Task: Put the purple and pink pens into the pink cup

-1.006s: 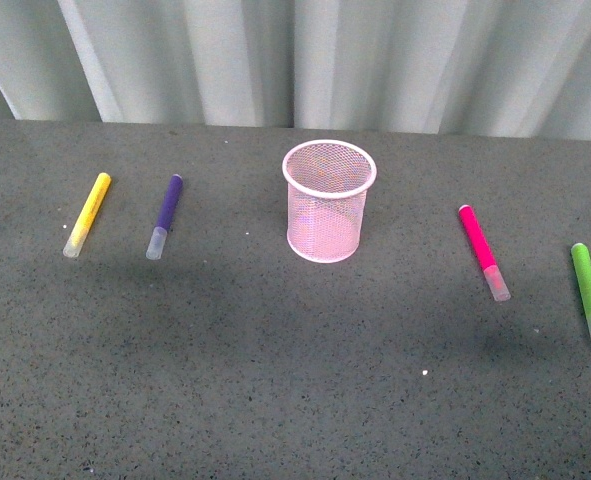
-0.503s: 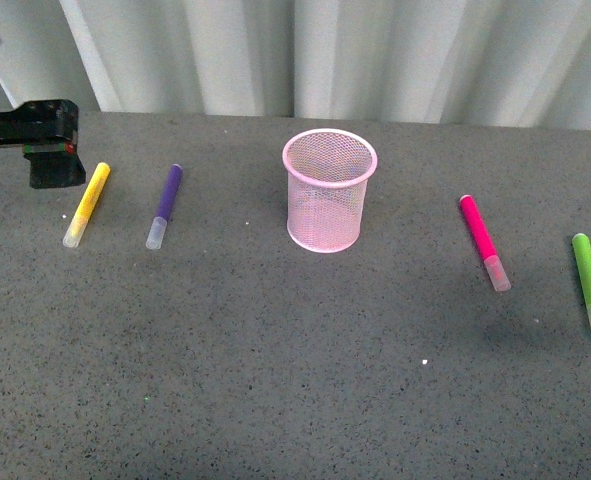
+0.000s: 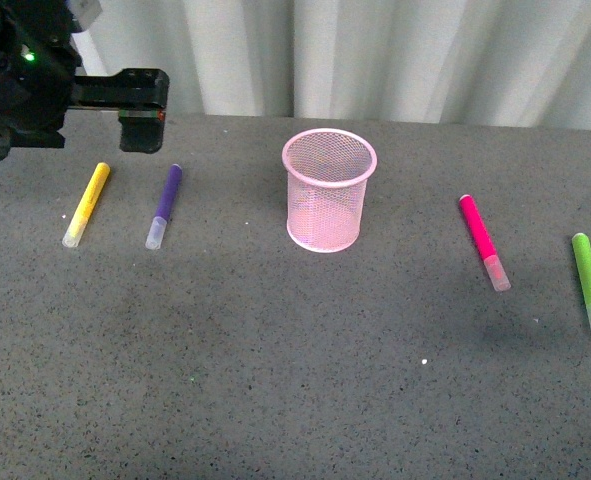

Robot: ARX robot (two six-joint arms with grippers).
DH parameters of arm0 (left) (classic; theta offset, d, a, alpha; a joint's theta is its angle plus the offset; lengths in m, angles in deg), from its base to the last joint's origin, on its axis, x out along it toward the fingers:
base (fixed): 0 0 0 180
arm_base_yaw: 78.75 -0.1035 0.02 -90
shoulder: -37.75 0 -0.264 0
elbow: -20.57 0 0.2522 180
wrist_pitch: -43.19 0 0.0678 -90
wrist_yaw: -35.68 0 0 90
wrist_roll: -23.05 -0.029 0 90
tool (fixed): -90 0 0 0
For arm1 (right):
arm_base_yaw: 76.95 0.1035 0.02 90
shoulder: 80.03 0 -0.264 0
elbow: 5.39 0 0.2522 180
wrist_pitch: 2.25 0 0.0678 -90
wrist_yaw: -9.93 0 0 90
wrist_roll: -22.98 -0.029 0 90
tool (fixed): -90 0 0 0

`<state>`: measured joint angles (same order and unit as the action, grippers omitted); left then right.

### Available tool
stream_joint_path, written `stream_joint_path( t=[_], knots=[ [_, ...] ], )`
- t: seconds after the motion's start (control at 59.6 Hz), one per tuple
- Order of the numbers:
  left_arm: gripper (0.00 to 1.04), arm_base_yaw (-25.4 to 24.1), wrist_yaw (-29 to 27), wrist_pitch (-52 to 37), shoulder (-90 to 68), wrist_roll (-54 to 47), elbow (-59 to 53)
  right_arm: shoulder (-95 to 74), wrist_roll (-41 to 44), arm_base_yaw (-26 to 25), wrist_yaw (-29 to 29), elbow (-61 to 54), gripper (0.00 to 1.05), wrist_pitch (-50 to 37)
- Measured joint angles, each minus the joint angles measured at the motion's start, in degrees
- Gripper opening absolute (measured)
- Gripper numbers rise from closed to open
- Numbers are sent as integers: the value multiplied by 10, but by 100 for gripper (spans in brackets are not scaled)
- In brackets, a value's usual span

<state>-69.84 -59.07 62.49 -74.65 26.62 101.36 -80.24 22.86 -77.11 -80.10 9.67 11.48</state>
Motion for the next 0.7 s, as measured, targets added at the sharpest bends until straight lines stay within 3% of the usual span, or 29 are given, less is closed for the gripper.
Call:
stream_joint_path(
  t=[0.704],
  knots=[
    [98,31,-34,40,-143,-25,133,0,0,0,0,0,98,0]
  ],
)
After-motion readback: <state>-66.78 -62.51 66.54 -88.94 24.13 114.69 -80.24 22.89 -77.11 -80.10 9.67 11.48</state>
